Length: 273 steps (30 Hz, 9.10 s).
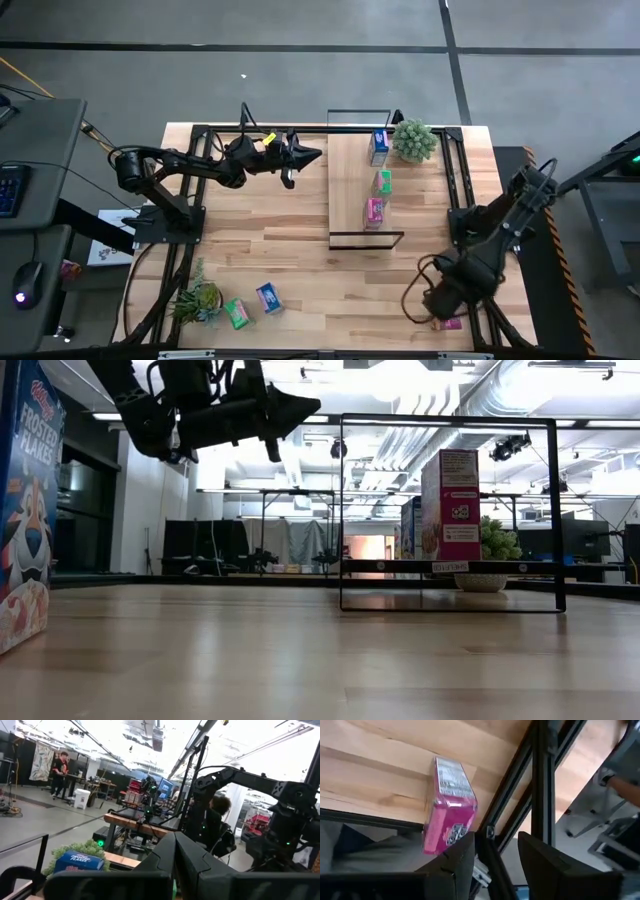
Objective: Stack cereal on shelf
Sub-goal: Put the violet cereal box on the shelf aligned with the other violet cereal box
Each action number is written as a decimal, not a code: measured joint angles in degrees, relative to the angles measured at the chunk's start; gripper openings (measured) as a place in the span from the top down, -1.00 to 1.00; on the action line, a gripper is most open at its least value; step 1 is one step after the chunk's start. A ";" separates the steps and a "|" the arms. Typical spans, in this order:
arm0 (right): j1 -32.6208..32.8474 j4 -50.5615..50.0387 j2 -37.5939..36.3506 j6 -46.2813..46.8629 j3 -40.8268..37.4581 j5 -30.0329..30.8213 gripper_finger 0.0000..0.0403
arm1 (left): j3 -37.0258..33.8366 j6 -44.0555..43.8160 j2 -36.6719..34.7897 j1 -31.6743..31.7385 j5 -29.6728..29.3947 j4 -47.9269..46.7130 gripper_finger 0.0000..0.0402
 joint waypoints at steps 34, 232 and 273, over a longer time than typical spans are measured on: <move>9.36 11.82 8.71 17.01 -0.07 13.26 -0.36 | 0.00 -1.32 0.00 -0.02 0.99 -0.15 1.00; -48.97 12.07 21.47 -107.08 22.25 24.52 0.23 | 0.94 11.54 -15.58 4.30 3.21 -25.50 1.00; -44.62 -2.85 13.38 -98.94 31.15 32.95 -0.18 | 0.94 17.15 -15.61 4.33 3.30 -34.07 1.00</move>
